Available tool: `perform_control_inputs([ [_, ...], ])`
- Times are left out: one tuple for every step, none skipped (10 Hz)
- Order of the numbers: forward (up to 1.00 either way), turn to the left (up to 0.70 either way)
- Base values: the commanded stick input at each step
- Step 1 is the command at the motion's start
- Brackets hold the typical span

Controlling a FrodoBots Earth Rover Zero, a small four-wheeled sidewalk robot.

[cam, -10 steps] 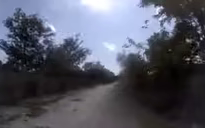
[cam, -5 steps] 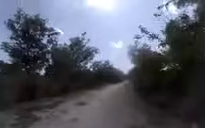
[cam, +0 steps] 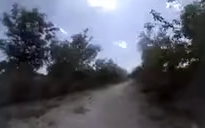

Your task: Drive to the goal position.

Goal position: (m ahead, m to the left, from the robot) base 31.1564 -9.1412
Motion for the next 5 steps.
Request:
perform_control_inputs([
  [0.85,0.00],
  [0.85,0.00],
  [0.85,0.00],
  [0.85,0.00],
  [0.85,0.00],
])
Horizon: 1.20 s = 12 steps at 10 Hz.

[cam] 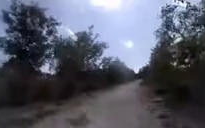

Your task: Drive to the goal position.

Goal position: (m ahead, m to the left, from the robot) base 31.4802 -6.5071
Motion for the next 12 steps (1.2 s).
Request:
perform_control_inputs([
  [0.85,0.00],
  [0.85,0.00],
  [0.85,0.00],
  [0.85,0.00],
  [0.85,0.00],
  [0.85,0.00],
  [0.85,0.00],
  [0.85,0.00],
  [0.85,0.00],
  [0.85,0.00],
  [0.85,-0.27],
  [0.85,-0.28],
])
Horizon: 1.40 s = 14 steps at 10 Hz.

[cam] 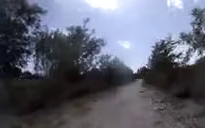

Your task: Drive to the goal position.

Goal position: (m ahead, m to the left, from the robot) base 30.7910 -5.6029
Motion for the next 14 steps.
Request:
perform_control_inputs([
  [0.85,-0.12],
  [0.85,-0.04],
  [0.85,0.00],
  [0.85,-0.05],
  [0.85,-0.25],
  [0.85,-0.34],
  [0.85,-0.18],
  [0.85,-0.01],
  [0.85,0.00],
  [0.85,-0.05],
  [0.85,-0.33],
  [0.85,-0.21],
  [0.85,-0.08],
  [0.85,0.00],
])
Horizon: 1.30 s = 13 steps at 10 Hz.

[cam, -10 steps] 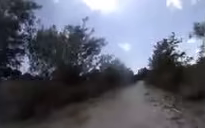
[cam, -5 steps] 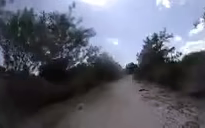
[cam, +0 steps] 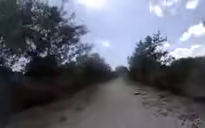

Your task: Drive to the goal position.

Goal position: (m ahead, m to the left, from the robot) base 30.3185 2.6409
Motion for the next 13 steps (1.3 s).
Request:
perform_control_inputs([
  [0.85,0.00],
  [0.85,0.00],
  [0.85,0.00],
  [0.85,0.00],
  [0.85,0.00],
  [0.85,0.00],
  [0.85,0.00],
  [0.85,0.00],
  [0.85,0.00],
  [0.85,-0.18],
  [0.85,-0.32],
  [0.85,-0.11],
  [0.85,0.00],
])
